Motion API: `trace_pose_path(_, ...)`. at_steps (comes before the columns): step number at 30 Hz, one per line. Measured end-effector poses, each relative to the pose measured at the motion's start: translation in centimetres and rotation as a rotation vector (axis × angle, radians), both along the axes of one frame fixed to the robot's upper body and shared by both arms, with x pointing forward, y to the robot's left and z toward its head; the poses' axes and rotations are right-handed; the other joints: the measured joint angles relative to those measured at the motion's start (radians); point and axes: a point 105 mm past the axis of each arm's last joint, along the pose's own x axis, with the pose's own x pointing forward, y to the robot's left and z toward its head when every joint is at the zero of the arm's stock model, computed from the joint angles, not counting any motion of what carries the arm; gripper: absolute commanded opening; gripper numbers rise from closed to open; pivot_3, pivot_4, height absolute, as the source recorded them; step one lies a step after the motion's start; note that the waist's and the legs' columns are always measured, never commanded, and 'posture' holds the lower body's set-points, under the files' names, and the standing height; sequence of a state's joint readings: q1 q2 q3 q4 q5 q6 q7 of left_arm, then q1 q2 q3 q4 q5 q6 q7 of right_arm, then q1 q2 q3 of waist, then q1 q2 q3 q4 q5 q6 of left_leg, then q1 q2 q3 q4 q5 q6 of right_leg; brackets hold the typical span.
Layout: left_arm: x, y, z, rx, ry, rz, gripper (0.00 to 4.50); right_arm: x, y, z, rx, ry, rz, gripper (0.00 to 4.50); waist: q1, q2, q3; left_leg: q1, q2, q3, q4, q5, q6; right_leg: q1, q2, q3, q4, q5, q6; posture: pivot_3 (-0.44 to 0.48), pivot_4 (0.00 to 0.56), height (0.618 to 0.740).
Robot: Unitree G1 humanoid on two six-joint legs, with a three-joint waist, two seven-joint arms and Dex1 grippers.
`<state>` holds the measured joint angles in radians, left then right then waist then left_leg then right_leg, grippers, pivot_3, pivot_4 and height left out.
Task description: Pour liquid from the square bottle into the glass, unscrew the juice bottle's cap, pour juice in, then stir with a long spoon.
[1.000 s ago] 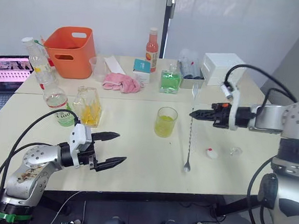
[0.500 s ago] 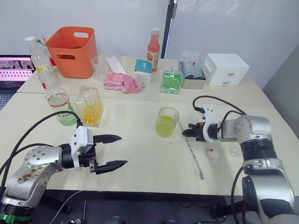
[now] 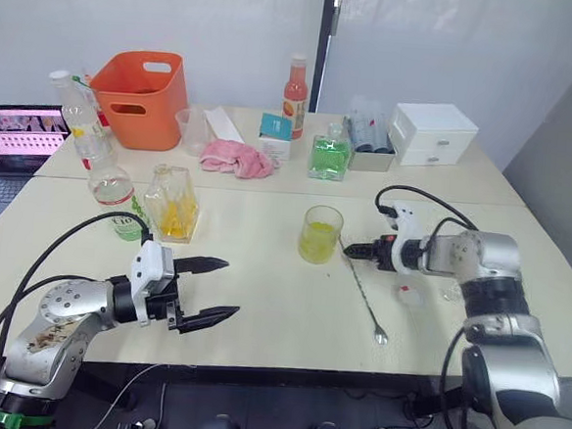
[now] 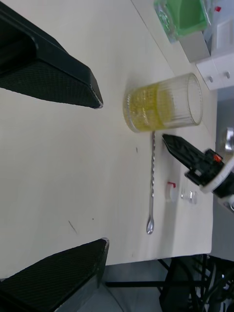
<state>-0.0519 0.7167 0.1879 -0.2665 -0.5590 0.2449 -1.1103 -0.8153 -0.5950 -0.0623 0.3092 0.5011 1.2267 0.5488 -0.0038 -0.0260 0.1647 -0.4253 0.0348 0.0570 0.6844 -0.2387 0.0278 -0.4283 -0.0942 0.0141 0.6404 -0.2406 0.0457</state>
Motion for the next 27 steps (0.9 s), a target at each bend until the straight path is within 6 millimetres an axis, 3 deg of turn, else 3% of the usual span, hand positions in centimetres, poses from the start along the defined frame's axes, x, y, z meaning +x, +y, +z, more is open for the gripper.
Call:
trace_pose_path(2,-0.2,1.1,0.3,-0.013,-0.005,0.043,4.5,-1.6,-1.2,1.2,-0.025,-0.077,0.034,4.44,0.0,0.0,0.0,0.0,0.0,-0.001,-0.002,0.0,0.0,0.0,0.0,0.0,-0.001,0.0,0.0,0.0,0.15,0.715)
trace_pose_path(5,-0.3,1.7,0.7,-0.023,-0.023,0.072,4.5,-3.8,-1.3,2.6,-0.008,-0.219,0.115,4.44,-0.005,0.0,0.0,0.001,0.0,-0.001,-0.003,0.0,0.0,0.002,0.002,-0.001,-0.005,0.0,0.0,0.0,0.15,0.715)
trace_pose_path(6,-0.6,2.8,0.7,-0.023,-0.023,0.12,4.5,-5.6,-1.6,2.6,0.033,-0.273,0.164,4.44,-0.004,0.0,0.0,0.003,0.002,-0.002,-0.006,0.0,0.0,0.005,0.002,-0.002,-0.009,0.0,0.0,0.0,0.15,0.715)
trace_pose_path(10,-0.9,5.6,0.8,-0.04,-0.015,0.263,4.5,-10.0,-3.7,2.9,0.094,-0.42,0.205,4.44,-0.003,0.0,0.0,0.003,0.002,-0.001,-0.005,0.0,0.0,0.005,0.001,-0.001,-0.01,0.0,0.002,0.0,0.15,0.715)
trace_pose_path(13,-1.1,6.9,0.9,-0.058,-0.015,0.335,4.5,-11.9,-5.3,2.3,0.058,-0.502,0.18,4.44,-0.003,-0.001,0.0,0.006,0.002,0.0,-0.004,0.0,0.0,0.009,0.001,0.0,-0.01,0.001,0.002,0.0,0.15,0.715)
trace_pose_path(20,-0.9,9.5,-0.8,-0.046,0.029,0.439,4.5,-13.2,-8.3,-0.6,-0.064,-0.535,0.135,4.44,-0.009,-0.001,0.0,0.01,0.002,0.004,-0.004,0.002,-0.002,0.008,0.002,0.002,-0.009,0.002,-0.001,0.0,0.15,0.715)
trace_pose_path(27,-0.7,10.5,-1.8,0.001,0.011,0.476,4.5,-12.9,-8.9,-2.1,-0.096,-0.532,0.148,4.44,-0.008,-0.001,0.0,0.01,0.002,0.004,-0.004,0.002,-0.002,0.008,0.002,0.002,-0.009,0.002,-0.001,0.0,0.15,0.715)
